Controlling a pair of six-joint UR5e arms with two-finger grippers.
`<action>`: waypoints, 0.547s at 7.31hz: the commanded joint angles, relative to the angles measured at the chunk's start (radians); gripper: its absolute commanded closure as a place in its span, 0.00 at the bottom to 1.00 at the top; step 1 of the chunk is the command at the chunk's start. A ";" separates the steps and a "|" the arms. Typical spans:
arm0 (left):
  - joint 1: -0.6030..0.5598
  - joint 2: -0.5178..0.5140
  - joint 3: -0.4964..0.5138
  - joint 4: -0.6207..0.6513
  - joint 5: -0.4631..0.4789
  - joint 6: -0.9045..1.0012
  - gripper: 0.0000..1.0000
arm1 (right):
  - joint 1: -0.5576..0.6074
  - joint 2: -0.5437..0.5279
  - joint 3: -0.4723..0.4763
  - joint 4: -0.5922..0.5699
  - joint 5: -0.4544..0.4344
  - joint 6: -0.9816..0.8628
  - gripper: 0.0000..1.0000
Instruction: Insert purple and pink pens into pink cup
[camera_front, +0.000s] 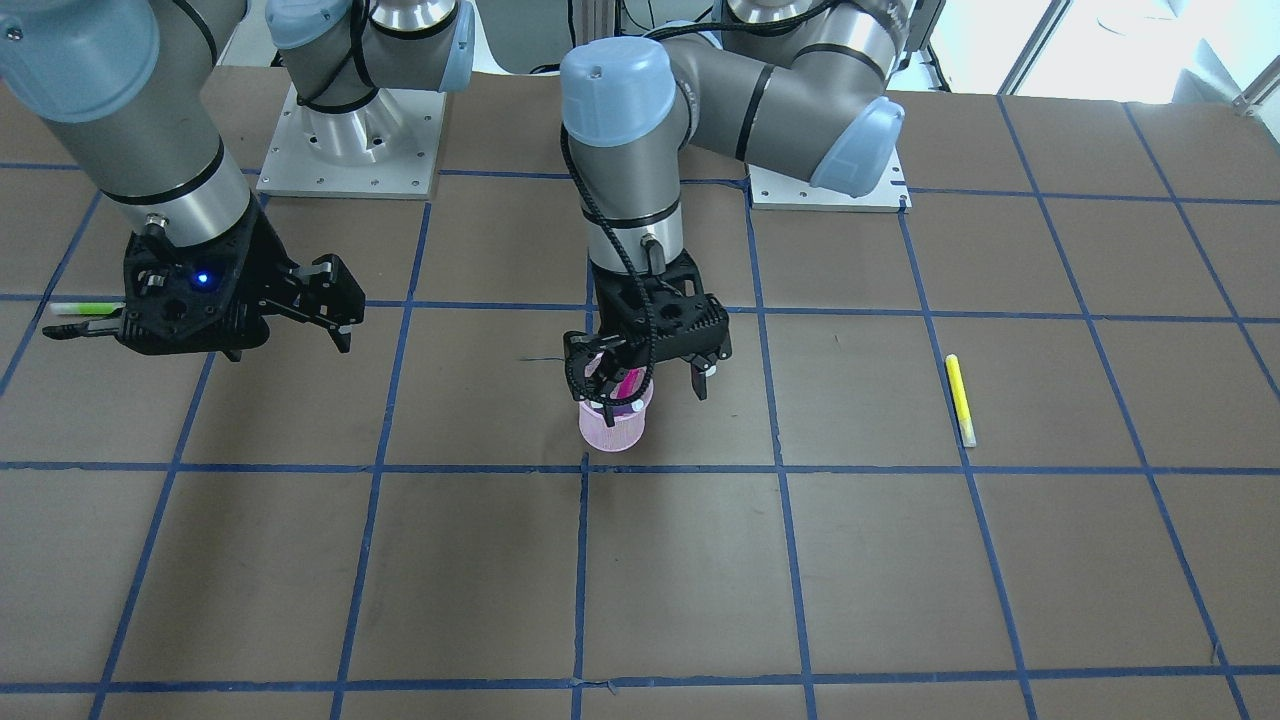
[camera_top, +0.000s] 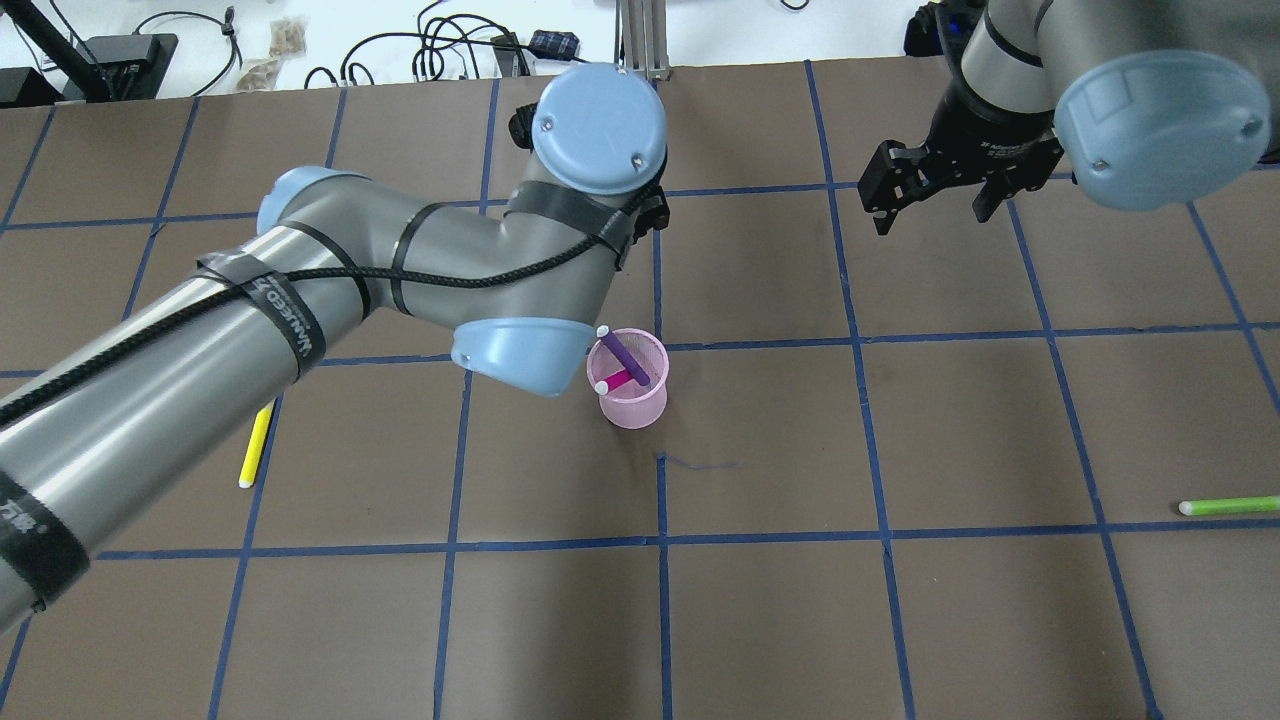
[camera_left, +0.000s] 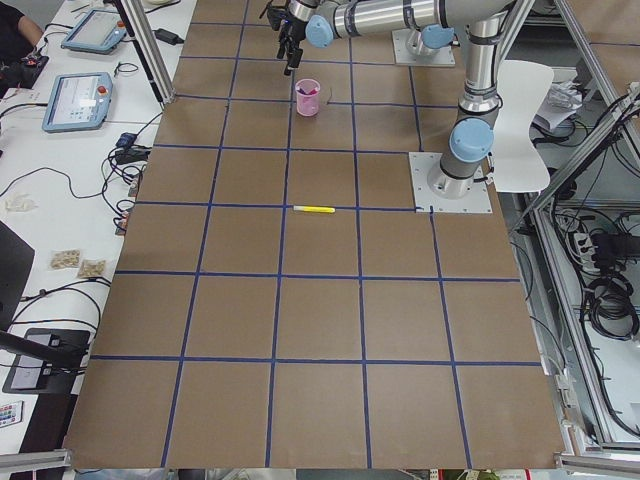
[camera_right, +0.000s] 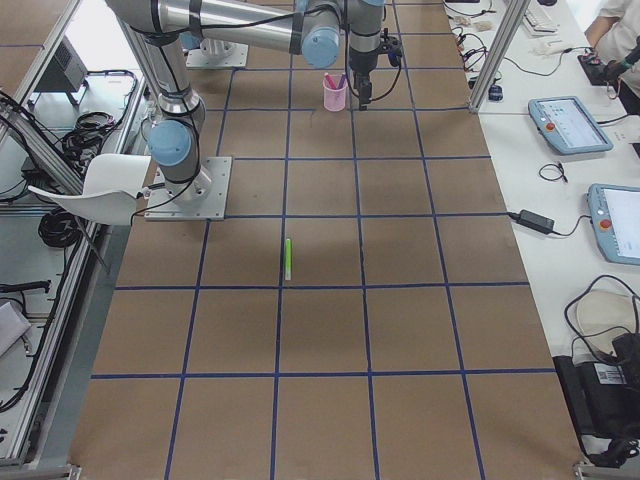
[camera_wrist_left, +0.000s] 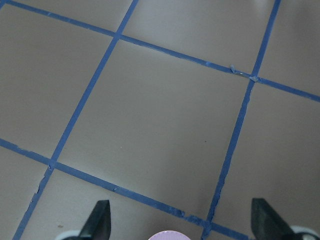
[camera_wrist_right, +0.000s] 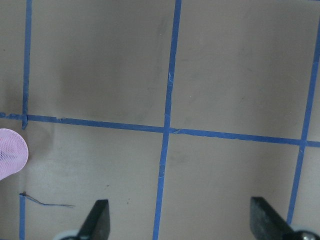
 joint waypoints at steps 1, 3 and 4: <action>0.161 0.041 0.042 -0.177 -0.172 0.268 0.00 | 0.001 -0.001 -0.009 0.001 0.002 0.008 0.00; 0.314 0.090 0.027 -0.279 -0.175 0.375 0.00 | 0.002 -0.019 -0.056 0.091 0.011 0.028 0.00; 0.361 0.115 0.040 -0.379 -0.178 0.459 0.00 | 0.002 -0.038 -0.084 0.121 0.030 0.046 0.00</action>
